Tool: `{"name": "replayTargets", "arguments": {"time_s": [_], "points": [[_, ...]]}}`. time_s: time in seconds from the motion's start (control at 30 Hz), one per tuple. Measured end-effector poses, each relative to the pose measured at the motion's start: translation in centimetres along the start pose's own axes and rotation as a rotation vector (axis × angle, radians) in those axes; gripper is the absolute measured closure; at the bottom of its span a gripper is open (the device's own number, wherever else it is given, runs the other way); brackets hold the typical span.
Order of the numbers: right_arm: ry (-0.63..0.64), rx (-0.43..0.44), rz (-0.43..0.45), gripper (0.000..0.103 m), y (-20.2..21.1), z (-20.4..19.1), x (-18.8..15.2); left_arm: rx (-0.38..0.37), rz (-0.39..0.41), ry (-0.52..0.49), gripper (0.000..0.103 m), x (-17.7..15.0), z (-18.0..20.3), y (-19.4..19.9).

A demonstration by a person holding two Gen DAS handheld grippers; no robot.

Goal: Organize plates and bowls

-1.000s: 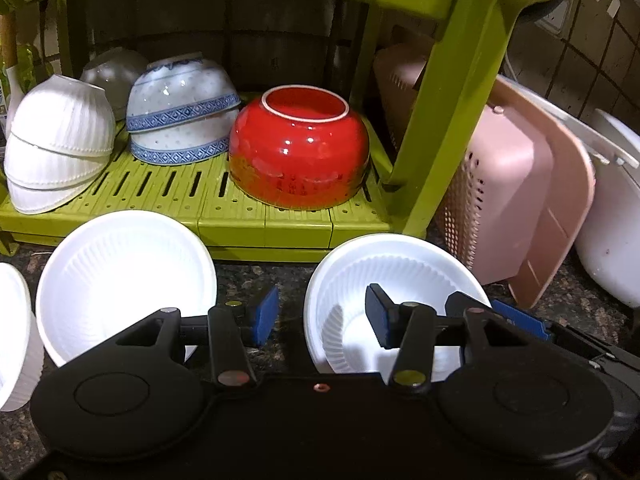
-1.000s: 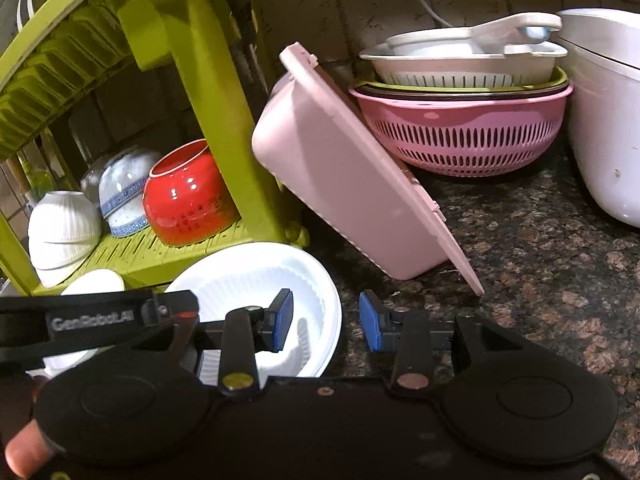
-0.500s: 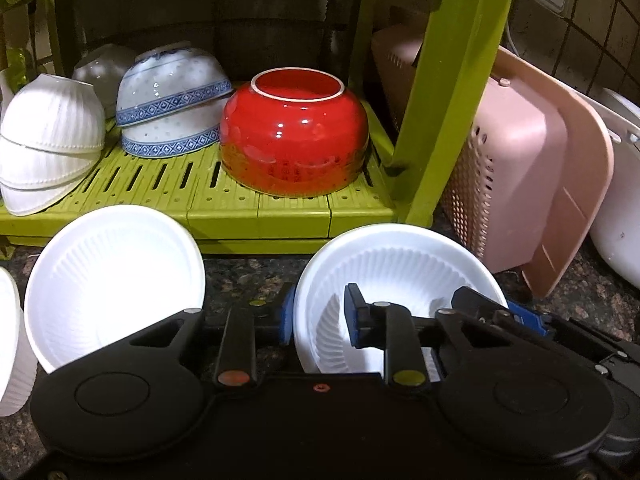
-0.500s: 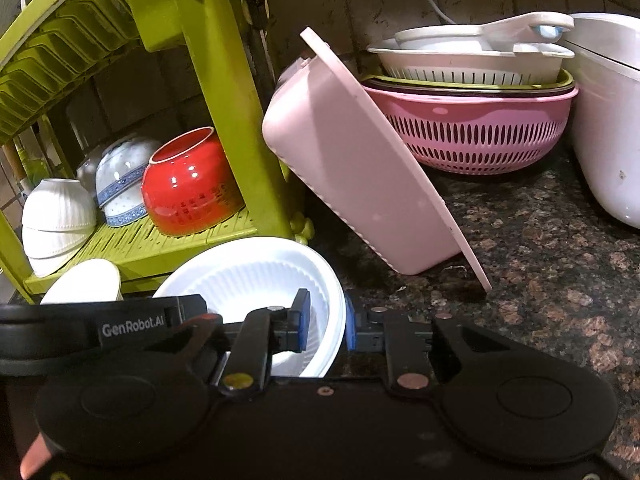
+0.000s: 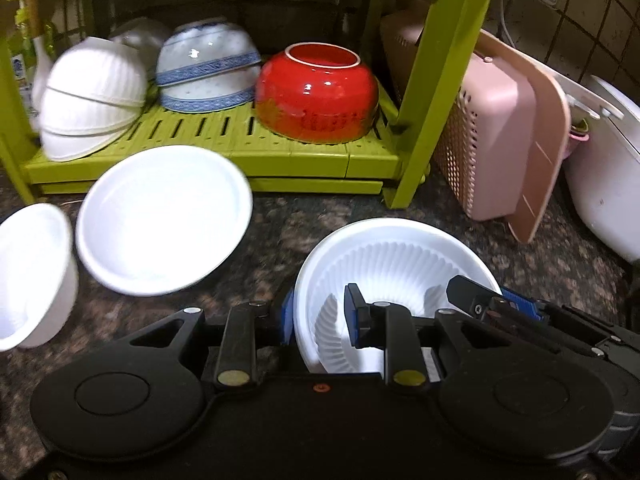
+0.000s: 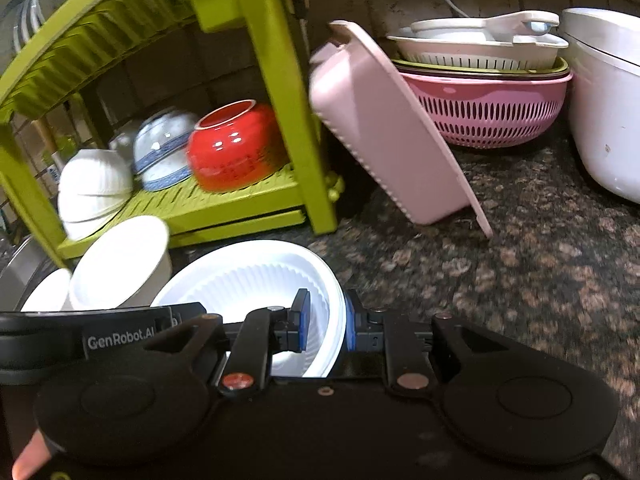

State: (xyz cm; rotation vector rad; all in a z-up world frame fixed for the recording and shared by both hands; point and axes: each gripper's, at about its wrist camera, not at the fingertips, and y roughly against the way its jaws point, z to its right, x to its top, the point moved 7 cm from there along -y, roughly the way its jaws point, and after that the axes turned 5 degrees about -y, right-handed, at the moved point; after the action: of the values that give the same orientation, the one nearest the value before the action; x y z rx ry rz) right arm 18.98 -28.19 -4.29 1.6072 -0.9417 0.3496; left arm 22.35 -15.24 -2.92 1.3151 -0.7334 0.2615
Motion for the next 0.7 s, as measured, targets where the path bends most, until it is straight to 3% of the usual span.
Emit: {"name": "replayTargets", "arguments": {"time_s": [0.17,0.4,0.7], "points": [[0.002,0.025,0.003,0.083,2.3,-1.1,-1.8,0.009,0.024,-0.023,0.070,-1.6,-0.5,2.5],[0.005,0.056,0.000,0.083,4.8,-2.3,-4.8,-0.034,0.005,0.042,0.070,-4.7,-2.3,4.1],[0.064,0.050,0.010,0.083,5.1,-3.4,-5.6,-0.015,0.009,0.033,0.070,-5.7,-3.0,4.4]]}}
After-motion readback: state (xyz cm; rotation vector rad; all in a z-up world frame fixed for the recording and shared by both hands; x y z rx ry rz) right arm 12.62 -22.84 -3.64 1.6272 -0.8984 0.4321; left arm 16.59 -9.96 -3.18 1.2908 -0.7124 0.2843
